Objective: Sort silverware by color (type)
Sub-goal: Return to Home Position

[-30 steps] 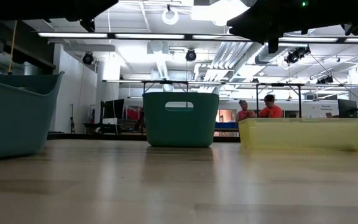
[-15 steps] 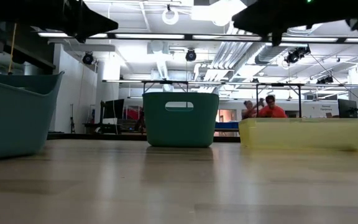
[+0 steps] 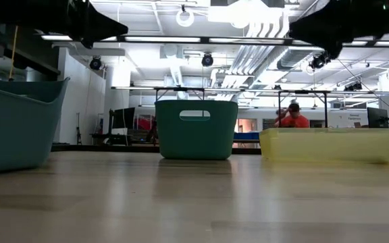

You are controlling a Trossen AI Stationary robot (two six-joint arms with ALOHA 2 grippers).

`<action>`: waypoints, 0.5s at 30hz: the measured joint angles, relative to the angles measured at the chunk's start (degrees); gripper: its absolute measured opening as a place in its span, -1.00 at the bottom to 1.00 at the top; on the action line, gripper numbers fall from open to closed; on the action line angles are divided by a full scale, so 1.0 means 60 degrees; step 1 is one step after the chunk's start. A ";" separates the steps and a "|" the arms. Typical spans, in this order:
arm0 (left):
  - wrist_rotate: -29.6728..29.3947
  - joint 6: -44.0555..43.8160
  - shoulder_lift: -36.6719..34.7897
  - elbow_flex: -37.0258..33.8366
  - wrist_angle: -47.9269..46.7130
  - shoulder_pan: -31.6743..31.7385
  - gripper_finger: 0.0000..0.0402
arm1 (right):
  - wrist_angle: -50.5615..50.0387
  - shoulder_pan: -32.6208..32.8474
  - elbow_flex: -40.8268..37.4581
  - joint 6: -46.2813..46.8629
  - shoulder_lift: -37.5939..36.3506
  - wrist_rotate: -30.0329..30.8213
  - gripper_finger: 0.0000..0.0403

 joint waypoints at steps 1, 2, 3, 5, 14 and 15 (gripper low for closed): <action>0.0000 0.0002 0.0000 0.0000 0.0040 0.0000 -1.00 | 0.0353 -0.0061 -0.0264 0.0071 -0.0086 0.0000 -0.43; 0.0003 0.0003 0.0000 0.0000 0.0071 0.0000 -1.00 | 0.0721 -0.0138 -0.0484 0.0156 -0.0120 -0.0009 -0.43; 0.0004 0.0002 0.0000 0.0000 0.0092 0.0000 -1.00 | 0.1031 -0.0224 -0.0634 0.0221 -0.0150 -0.0060 -0.43; 0.0004 0.0004 0.0000 0.0000 0.0130 0.0000 -1.00 | 0.1321 -0.0422 -0.0742 0.0375 -0.0175 -0.0287 -0.43; 0.0004 0.0018 0.0007 0.0000 0.0128 0.0000 -1.00 | 0.1304 -0.0940 -0.0378 0.0711 0.0265 -0.2322 -0.43; 0.0004 0.0016 0.0007 0.0000 0.0126 0.0000 -1.00 | 0.1309 -0.0940 -0.0378 0.0635 0.0350 -0.2238 -0.43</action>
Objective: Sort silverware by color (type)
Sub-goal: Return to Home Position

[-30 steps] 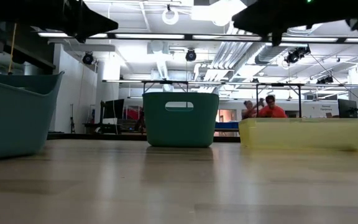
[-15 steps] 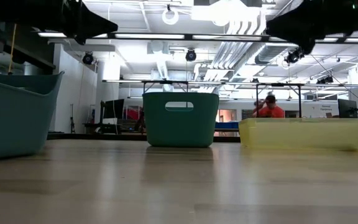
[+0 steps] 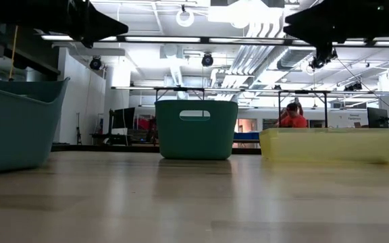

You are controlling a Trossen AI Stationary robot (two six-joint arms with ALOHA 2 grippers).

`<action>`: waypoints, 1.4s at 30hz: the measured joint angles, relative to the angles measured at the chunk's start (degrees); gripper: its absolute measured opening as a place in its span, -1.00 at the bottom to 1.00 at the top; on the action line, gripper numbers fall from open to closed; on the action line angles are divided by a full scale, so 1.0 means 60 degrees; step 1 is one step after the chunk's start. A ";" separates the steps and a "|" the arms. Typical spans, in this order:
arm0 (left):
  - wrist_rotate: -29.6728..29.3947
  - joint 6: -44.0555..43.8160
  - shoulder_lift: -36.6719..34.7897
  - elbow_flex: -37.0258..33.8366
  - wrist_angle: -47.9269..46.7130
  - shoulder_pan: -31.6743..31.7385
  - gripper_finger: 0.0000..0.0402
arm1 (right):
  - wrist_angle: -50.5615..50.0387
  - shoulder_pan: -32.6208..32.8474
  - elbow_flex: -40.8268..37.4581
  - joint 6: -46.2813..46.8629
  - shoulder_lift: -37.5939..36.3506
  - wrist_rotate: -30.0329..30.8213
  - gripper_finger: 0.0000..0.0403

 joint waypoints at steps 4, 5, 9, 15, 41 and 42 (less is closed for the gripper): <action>0.0004 -0.0221 0.0000 0.0000 -0.0069 0.0000 -1.00 | 0.0039 0.0000 0.0000 -0.0262 0.0318 0.0248 -0.43; 0.0004 -0.0323 0.0000 0.0000 -0.0134 0.0000 -1.00 | 0.0095 0.0000 0.0000 -0.0301 0.0382 0.0306 -0.43; 0.0311 -0.0387 0.0000 0.0000 -0.0199 0.0007 -1.00 | 0.0296 0.0000 0.0000 -0.0354 0.0551 0.0480 -0.43; 0.0588 -0.0088 -0.0308 0.0000 -0.0514 0.0075 -1.00 | 0.0293 0.0000 0.0000 -0.0325 0.0557 0.0466 -0.43; 0.3151 -0.0248 -0.3759 -0.1512 -0.1502 0.1437 -1.00 | 0.0282 0.0000 0.0000 -0.0248 0.0557 0.0459 -0.43; 0.3190 -0.0273 -0.3788 -0.1512 -0.1566 0.1467 -1.00 | 0.0282 0.0000 0.0000 -0.0248 0.0557 0.0459 -0.43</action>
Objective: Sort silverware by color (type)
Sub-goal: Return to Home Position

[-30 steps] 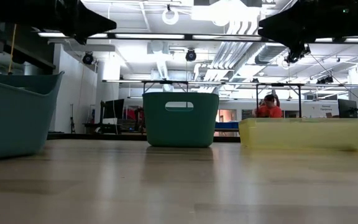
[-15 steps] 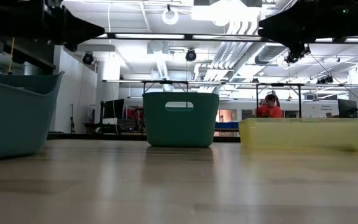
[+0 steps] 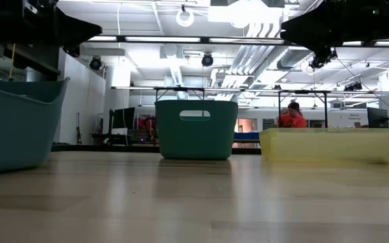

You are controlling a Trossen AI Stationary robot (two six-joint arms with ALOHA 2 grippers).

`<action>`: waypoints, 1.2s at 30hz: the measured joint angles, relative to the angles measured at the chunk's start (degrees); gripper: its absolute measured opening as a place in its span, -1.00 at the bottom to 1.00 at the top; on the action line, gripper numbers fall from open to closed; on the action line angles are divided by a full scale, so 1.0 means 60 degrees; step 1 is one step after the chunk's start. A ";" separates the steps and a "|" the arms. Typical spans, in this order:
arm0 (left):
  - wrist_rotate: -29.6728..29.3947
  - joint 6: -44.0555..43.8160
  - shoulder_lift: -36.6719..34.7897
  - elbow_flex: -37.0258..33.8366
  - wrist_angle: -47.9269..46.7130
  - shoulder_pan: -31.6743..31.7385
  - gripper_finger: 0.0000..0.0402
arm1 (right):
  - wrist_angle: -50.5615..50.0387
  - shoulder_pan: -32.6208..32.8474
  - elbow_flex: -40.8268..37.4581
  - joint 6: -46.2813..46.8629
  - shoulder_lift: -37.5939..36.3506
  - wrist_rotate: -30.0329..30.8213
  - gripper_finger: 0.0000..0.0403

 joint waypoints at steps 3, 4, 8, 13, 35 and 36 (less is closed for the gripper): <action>0.0247 -0.0116 -0.0034 -0.0022 -0.0073 0.0023 -1.00 | 0.0000 0.0000 0.0000 -0.0002 0.0000 0.0000 -0.43; 0.0372 -0.0179 -0.0034 -0.0115 0.0048 0.0023 -1.00 | 0.0000 0.0000 0.0000 -0.0004 0.0000 0.0000 -0.43; 0.0496 -0.0603 -0.0034 -0.0993 0.1250 0.0023 -1.00 | 0.0000 0.0000 0.0000 -0.0088 0.0000 0.0003 -0.43; 0.0511 -0.0985 -0.0041 -0.1402 0.1568 0.0175 -1.00 | 0.0003 0.0000 0.0000 -0.0110 -0.0004 0.0004 -0.43; 0.1934 -0.0428 -0.0133 -0.1424 0.0464 0.0376 -1.00 | -0.0093 0.0000 0.0001 -0.0055 -0.0004 0.0004 -0.43; 0.1935 -0.0432 -0.0200 -0.1424 0.0358 0.0454 -1.00 | -0.0162 0.0000 0.0004 0.0004 -0.0004 0.0004 -0.43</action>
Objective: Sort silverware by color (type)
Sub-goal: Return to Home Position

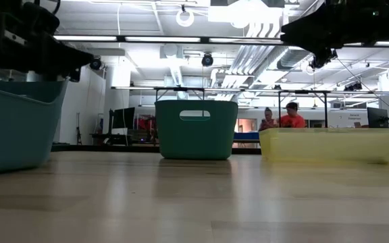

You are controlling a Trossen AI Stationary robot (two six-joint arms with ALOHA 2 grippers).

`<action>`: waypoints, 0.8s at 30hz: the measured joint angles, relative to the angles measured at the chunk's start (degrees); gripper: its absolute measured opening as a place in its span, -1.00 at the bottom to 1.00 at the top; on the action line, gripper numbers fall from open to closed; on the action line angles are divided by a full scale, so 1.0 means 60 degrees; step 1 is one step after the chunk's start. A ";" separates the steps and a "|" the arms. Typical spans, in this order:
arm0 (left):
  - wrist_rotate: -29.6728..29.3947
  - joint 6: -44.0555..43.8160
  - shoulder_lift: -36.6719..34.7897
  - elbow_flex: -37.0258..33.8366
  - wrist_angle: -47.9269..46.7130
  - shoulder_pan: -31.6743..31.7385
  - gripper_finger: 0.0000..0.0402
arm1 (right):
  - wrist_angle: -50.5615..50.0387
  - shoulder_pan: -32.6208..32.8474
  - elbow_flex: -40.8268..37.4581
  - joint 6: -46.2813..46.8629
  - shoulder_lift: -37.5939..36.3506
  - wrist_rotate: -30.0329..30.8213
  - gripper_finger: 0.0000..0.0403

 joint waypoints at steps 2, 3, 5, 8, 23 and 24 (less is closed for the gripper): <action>0.0004 -0.0026 -0.0243 0.0000 -0.0221 0.0233 -1.00 | -0.0180 0.0001 0.0000 0.0090 0.0000 0.0000 -0.43; 0.0004 -0.0041 -0.0419 0.0000 -0.0337 0.0365 -1.00 | -0.0249 0.0000 0.0000 0.0135 0.0000 -0.0004 -0.43; 0.0008 -0.0062 -0.0844 0.0000 -0.0735 0.0687 -1.00 | -0.0377 0.0000 0.0000 0.0239 0.0000 -0.0004 -0.43; 0.0390 -0.0171 -0.1603 0.0000 -0.1431 0.1223 -1.00 | -0.0361 0.0000 0.0000 0.0251 0.0000 -0.0004 -0.43; 0.0866 -0.1541 -0.2384 0.0001 -0.1855 0.1466 -1.00 | -0.0258 0.0000 0.0000 0.0320 0.0000 -0.0004 -0.43; 0.0515 -0.1548 -0.2385 0.0003 -0.1893 0.1326 -1.00 | -0.0259 0.0000 0.0000 0.0320 0.0000 -0.0002 -0.43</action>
